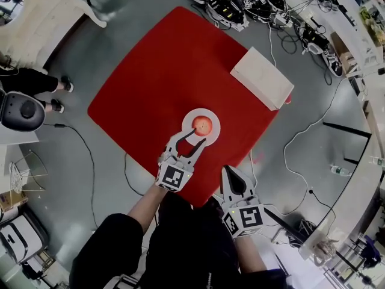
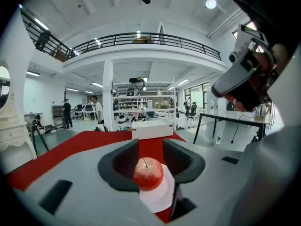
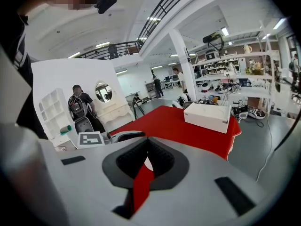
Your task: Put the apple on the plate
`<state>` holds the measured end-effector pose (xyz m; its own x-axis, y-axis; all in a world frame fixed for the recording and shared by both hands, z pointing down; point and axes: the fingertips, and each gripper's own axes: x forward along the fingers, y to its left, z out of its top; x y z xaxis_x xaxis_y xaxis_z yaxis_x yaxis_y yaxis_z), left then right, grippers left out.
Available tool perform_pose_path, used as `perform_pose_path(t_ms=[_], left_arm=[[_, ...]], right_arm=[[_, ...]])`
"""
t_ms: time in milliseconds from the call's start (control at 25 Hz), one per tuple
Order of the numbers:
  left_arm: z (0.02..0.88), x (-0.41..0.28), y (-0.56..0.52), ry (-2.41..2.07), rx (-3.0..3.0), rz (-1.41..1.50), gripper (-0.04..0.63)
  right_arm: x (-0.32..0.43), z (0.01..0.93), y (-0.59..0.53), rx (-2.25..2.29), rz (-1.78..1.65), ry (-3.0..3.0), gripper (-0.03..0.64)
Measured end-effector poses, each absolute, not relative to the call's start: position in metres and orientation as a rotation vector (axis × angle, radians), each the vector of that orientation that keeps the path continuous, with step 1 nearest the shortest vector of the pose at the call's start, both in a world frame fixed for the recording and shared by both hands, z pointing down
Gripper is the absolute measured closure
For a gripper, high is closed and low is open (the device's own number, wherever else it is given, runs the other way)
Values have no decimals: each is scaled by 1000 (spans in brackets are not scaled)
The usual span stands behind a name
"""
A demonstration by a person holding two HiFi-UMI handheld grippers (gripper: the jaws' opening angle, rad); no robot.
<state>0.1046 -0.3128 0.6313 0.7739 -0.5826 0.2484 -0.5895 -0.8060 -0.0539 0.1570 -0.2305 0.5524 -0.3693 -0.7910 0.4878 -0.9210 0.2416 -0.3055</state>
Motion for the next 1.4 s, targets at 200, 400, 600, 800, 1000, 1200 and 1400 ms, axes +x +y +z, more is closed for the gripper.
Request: perform_pose_path(t_ms=[200, 400, 600, 800, 1000, 1200, 1400], left_arm=[[595, 98, -294, -990, 2933, 389, 588], [564, 87, -283, -1003, 2868, 351, 589], [524, 71, -264, -1053, 2820, 313, 589], [485, 61, -246, -1103, 2823, 291, 589], [461, 50, -230, -1130, 2823, 296, 589], [460, 38, -212, -1143, 2809, 342, 589], [468, 37, -194, -1166, 2789, 339, 589]], right_arm=[[160, 528, -231, 1606, 761, -2329, 606], [157, 510, -236, 1580, 677, -2376, 606], [153, 491, -232, 1570, 591, -2430, 606], [147, 467, -227, 1564, 504, -2482, 606], [138, 451, -218, 1563, 449, -2514, 606], [127, 451, -205, 1521, 425, -2530, 607], [122, 457, -187, 1464, 412, -2538, 607]])
